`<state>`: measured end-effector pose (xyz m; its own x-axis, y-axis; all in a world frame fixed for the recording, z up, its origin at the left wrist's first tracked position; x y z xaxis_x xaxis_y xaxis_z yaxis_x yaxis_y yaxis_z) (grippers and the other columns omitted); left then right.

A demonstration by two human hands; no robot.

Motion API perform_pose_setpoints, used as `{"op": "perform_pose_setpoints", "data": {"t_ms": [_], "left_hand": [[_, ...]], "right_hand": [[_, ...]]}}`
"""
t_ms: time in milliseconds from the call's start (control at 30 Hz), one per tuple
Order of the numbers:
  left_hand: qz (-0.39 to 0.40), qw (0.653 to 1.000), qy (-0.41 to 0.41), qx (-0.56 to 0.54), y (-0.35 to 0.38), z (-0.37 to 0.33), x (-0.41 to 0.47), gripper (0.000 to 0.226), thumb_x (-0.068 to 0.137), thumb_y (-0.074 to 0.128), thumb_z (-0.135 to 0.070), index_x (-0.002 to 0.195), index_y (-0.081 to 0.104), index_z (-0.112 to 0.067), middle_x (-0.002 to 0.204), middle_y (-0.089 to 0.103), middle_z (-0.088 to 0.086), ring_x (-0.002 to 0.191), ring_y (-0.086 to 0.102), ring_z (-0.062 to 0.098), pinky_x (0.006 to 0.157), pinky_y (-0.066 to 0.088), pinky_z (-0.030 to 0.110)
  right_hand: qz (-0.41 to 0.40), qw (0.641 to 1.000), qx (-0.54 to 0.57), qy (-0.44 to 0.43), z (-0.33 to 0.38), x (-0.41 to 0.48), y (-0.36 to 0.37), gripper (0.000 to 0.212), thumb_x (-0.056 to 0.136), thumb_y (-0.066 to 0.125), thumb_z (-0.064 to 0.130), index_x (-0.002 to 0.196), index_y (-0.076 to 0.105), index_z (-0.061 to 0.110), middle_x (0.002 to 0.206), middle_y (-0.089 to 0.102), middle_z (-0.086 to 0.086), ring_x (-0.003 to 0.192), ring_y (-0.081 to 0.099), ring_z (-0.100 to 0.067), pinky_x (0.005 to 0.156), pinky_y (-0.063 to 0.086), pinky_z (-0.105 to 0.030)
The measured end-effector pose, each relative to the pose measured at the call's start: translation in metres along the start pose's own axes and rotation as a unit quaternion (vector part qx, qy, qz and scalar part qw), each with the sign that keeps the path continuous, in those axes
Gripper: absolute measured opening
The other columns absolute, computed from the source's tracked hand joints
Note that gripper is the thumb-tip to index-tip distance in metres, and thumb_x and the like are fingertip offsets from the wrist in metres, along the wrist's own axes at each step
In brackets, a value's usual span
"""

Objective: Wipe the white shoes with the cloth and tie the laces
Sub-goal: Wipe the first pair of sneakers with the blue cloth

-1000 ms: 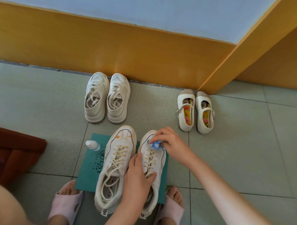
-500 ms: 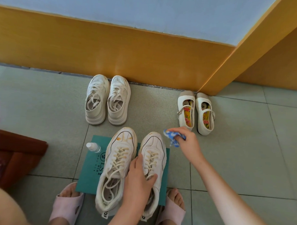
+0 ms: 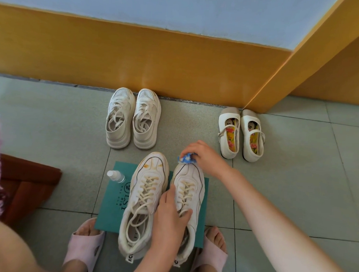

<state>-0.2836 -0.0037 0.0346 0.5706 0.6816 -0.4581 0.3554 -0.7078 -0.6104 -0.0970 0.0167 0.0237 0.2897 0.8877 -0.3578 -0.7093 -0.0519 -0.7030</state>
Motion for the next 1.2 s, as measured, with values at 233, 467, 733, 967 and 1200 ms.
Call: {"op": "perform_pose_setpoints", "data": {"t_ms": [233,467,733,967,1200], "left_hand": [[-0.001,1.0,0.001,-0.006,0.0,0.001,-0.001,0.078,0.086,0.063,-0.029,0.148,0.018,-0.018,0.148,0.031,-0.003,0.136,0.03,0.012,0.106,0.027,0.02],[0.0,1.0,0.001,-0.001,0.002,0.001,0.0,0.078,0.086,0.063,-0.03,0.148,0.018,-0.018,0.147,0.031,-0.002,0.136,0.029,0.012,0.106,0.026,0.021],[-0.002,1.0,0.004,0.002,0.001,0.002,-0.001,0.077,0.086,0.062,-0.031,0.148,0.018,-0.017,0.147,0.031,-0.001,0.136,0.03,0.013,0.105,0.027,0.021],[-0.006,1.0,0.009,-0.001,0.001,0.002,-0.001,0.076,0.085,0.064,-0.029,0.146,0.022,-0.015,0.145,0.035,0.0,0.135,0.031,0.014,0.106,0.026,0.021],[-0.009,1.0,0.014,-0.006,0.001,0.002,-0.001,0.076,0.084,0.066,-0.028,0.146,0.025,-0.014,0.144,0.037,0.001,0.134,0.033,0.015,0.103,0.025,0.019]], "right_hand": [[-0.02,0.998,0.024,0.054,-0.042,-0.024,-0.024,0.036,0.092,0.043,-0.006,0.101,0.071,0.014,0.101,0.057,0.0,0.099,0.05,-0.016,0.09,0.041,-0.031],[0.016,0.998,0.06,0.007,0.007,0.008,-0.015,0.033,0.093,0.044,-0.003,0.106,0.071,0.013,0.106,0.058,0.002,0.098,0.048,-0.009,0.085,0.038,-0.024],[-0.109,0.968,0.205,0.092,-0.031,-0.036,0.002,0.035,0.091,0.044,-0.005,0.098,0.069,0.018,0.112,0.06,0.0,0.106,0.053,-0.012,0.085,0.042,-0.015],[-0.133,0.914,0.341,0.174,-0.052,-0.083,0.023,0.028,0.091,0.051,-0.004,0.099,0.067,0.018,0.104,0.066,0.0,0.098,0.062,-0.013,0.076,0.051,-0.013],[-0.124,0.805,0.545,0.197,-0.051,-0.087,0.018,0.027,0.089,0.058,0.0,0.114,0.055,0.011,0.105,0.067,-0.006,0.082,0.068,-0.016,0.061,0.056,-0.025]]}}
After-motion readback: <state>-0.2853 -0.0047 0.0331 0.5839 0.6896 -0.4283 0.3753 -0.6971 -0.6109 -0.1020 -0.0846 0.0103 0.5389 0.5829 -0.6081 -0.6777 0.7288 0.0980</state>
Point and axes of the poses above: each hand's wrist, its own x-axis towards the middle knuckle, its own y-axis out of the palm, z = x × y, the point moved 4 cm from there along x, towards the middle knuckle
